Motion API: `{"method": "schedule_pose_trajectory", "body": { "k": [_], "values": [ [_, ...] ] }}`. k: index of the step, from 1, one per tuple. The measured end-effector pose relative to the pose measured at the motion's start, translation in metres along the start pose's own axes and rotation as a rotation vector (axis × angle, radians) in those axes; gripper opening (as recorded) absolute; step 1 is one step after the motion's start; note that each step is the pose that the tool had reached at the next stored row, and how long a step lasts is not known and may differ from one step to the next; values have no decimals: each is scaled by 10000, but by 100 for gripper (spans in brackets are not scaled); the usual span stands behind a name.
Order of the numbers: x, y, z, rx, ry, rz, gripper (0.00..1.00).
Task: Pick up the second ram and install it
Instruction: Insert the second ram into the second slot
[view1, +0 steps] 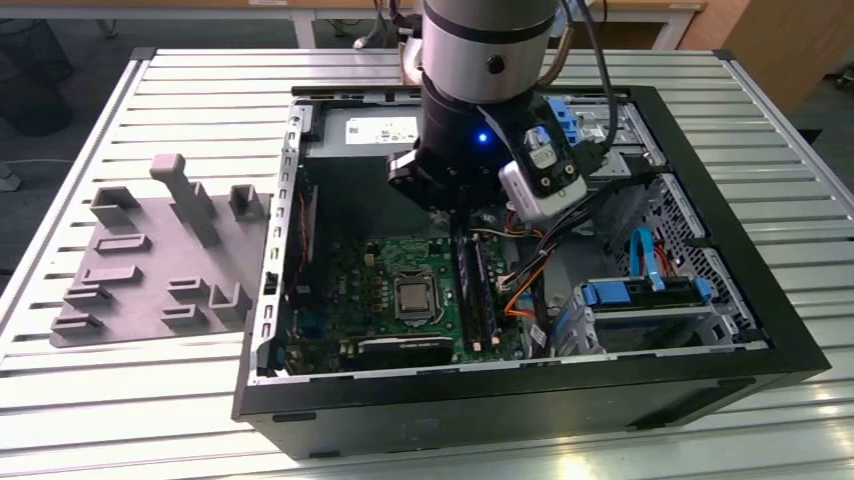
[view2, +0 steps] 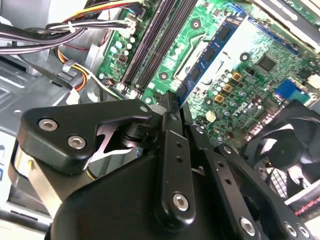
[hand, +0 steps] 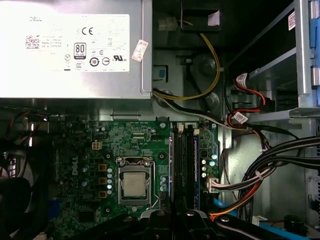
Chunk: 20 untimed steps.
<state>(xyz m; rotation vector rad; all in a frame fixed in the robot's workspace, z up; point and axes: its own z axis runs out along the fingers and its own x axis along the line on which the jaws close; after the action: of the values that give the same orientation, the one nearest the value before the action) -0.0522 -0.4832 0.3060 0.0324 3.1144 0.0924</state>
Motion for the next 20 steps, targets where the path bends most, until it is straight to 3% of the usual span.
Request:
{"method": "schedule_pose_trajectory", "body": {
  "k": [6, 20],
  "values": [
    [-12, -6, 97, 1, -3, 45, 14],
    [-12, -8, 108, -2, -4, 46, 14]
  ]
}}
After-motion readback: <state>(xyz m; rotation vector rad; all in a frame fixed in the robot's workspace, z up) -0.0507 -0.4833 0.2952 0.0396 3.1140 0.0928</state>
